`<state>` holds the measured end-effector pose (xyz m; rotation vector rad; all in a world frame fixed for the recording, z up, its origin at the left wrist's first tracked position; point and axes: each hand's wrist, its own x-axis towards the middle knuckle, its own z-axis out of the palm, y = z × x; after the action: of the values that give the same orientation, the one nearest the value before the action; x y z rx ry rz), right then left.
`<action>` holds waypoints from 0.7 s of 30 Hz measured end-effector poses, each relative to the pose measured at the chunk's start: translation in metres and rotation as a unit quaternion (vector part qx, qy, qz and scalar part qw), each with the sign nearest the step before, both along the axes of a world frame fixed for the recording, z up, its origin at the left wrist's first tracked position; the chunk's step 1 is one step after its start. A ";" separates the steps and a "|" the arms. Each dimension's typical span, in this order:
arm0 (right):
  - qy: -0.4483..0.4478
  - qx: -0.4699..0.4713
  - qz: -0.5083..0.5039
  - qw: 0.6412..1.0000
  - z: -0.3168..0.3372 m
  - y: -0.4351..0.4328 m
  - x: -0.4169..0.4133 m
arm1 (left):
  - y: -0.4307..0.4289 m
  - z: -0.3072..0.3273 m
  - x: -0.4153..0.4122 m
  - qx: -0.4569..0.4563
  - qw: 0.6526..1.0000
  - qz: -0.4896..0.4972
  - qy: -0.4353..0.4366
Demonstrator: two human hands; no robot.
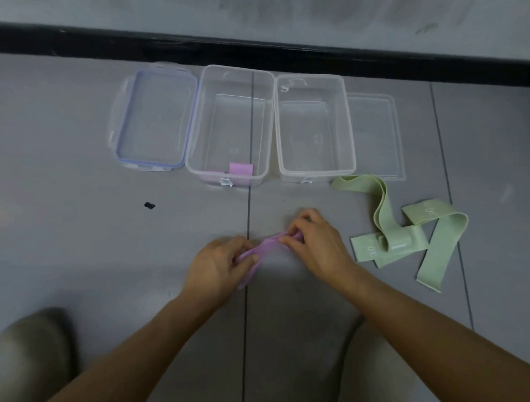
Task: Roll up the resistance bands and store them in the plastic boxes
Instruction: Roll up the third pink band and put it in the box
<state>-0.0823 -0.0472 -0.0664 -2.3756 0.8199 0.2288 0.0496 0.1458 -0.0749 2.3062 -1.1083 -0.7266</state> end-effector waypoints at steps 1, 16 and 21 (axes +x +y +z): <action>-0.001 0.006 -0.007 1.000 0.001 -0.001 0.000 | 0.001 -0.001 0.002 0.002 1.000 -0.024 -0.006; -0.082 0.011 -0.101 0.991 -0.011 -0.013 -0.025 | 0.000 -0.001 0.039 -0.048 0.970 -0.001 -0.239; -0.056 -0.034 -0.078 0.995 -0.011 -0.016 -0.024 | -0.002 0.000 0.035 -0.045 0.981 0.056 -0.182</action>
<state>-0.1060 -0.0631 -0.0774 -2.3480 0.9669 0.0033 0.0850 0.1437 -0.0746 2.4591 -1.1243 -0.2088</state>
